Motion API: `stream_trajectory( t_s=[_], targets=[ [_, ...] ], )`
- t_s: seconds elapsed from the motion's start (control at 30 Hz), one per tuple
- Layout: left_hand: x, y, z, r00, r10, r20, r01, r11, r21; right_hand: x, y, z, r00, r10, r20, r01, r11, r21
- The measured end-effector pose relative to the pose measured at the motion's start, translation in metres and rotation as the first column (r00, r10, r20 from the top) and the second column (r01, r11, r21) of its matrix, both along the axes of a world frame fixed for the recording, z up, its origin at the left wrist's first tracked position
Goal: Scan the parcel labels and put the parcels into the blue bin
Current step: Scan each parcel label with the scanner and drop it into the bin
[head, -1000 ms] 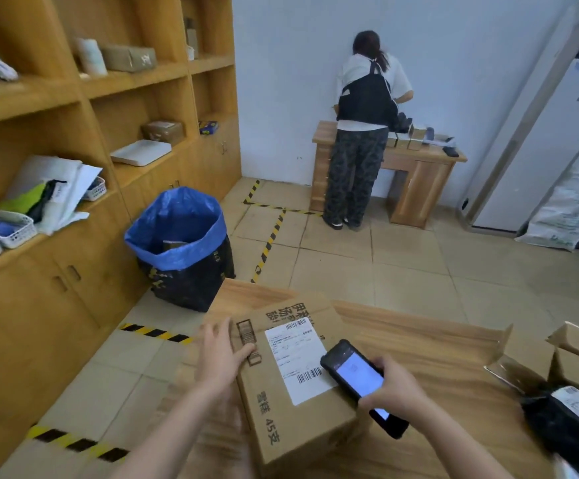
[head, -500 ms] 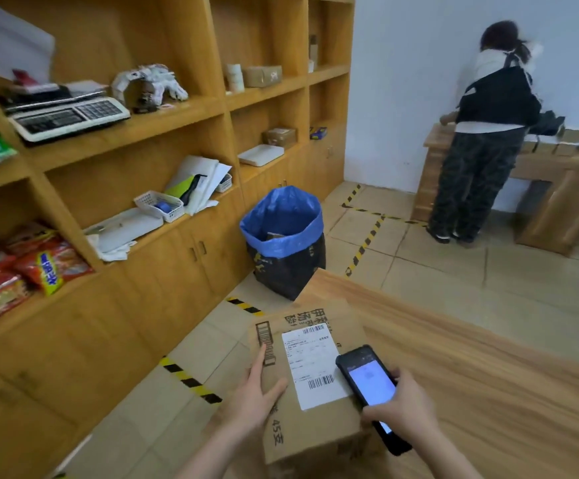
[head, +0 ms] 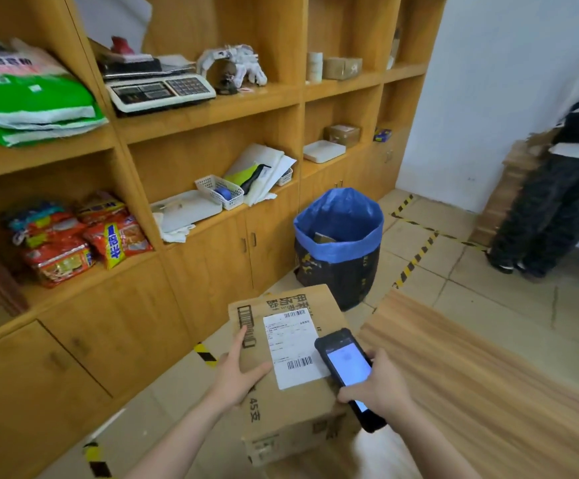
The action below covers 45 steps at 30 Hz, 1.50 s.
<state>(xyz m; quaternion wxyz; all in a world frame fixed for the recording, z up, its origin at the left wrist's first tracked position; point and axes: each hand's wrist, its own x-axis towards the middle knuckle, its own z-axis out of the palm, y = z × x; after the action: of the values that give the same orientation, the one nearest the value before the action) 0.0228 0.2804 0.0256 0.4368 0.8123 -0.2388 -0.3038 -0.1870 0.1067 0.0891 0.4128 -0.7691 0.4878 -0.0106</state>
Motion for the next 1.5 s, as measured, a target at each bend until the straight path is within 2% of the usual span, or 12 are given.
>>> stream_trajectory(
  t_s=[0.1, 0.2, 0.3, 0.47, 0.73, 0.93, 1.13, 1.5],
  targets=[
    [0.07, 0.002, -0.004, 1.0, -0.009, 0.011, 0.009, 1.0, 0.008, 0.073, 0.006, -0.005, 1.0, -0.003, 0.011, 0.004, 1.0, -0.019],
    [0.135, 0.008, -0.006, 0.999, -0.032, 0.015, 0.031, 0.997, 0.073, 0.146, 0.022, -0.009, 0.999, -0.01, -0.035, 0.011, 0.999, 0.041],
    [0.191, 0.008, 0.002, 0.993, -0.08, 0.09, 0.066, 0.987, 0.145, 0.2, 0.033, -0.019, 0.996, -0.049, -0.078, 0.055, 0.996, 0.075],
    [0.265, -0.01, 0.019, 0.948, -0.207, 0.242, 0.171, 0.972, 0.164, 0.257, 0.028, -0.03, 0.99, -0.125, -0.069, 0.132, 0.984, 0.116],
    [0.335, -0.092, 0.014, 0.943, -0.236, 0.234, 0.222, 0.971, 0.087, 0.318, -0.035, -0.036, 0.958, -0.285, 0.026, 0.281, 0.954, 0.102],
    [0.389, -0.178, -0.003, 0.938, -0.243, 0.246, 0.232, 0.97, 0.076, 0.369, -0.113, -0.049, 0.936, -0.341, 0.086, 0.325, 0.933, 0.154],
    [0.44, -0.309, -0.003, 0.922, -0.278, 0.269, 0.252, 0.959, 0.129, 0.416, -0.242, -0.052, 0.929, -0.346, 0.133, 0.317, 0.927, 0.201],
    [0.493, -0.536, -0.007, 0.882, -0.444, 0.155, 0.428, 0.895, 0.125, 0.448, -0.437, -0.047, 0.897, -0.435, 0.072, 0.417, 0.89, 0.184]
  ],
)
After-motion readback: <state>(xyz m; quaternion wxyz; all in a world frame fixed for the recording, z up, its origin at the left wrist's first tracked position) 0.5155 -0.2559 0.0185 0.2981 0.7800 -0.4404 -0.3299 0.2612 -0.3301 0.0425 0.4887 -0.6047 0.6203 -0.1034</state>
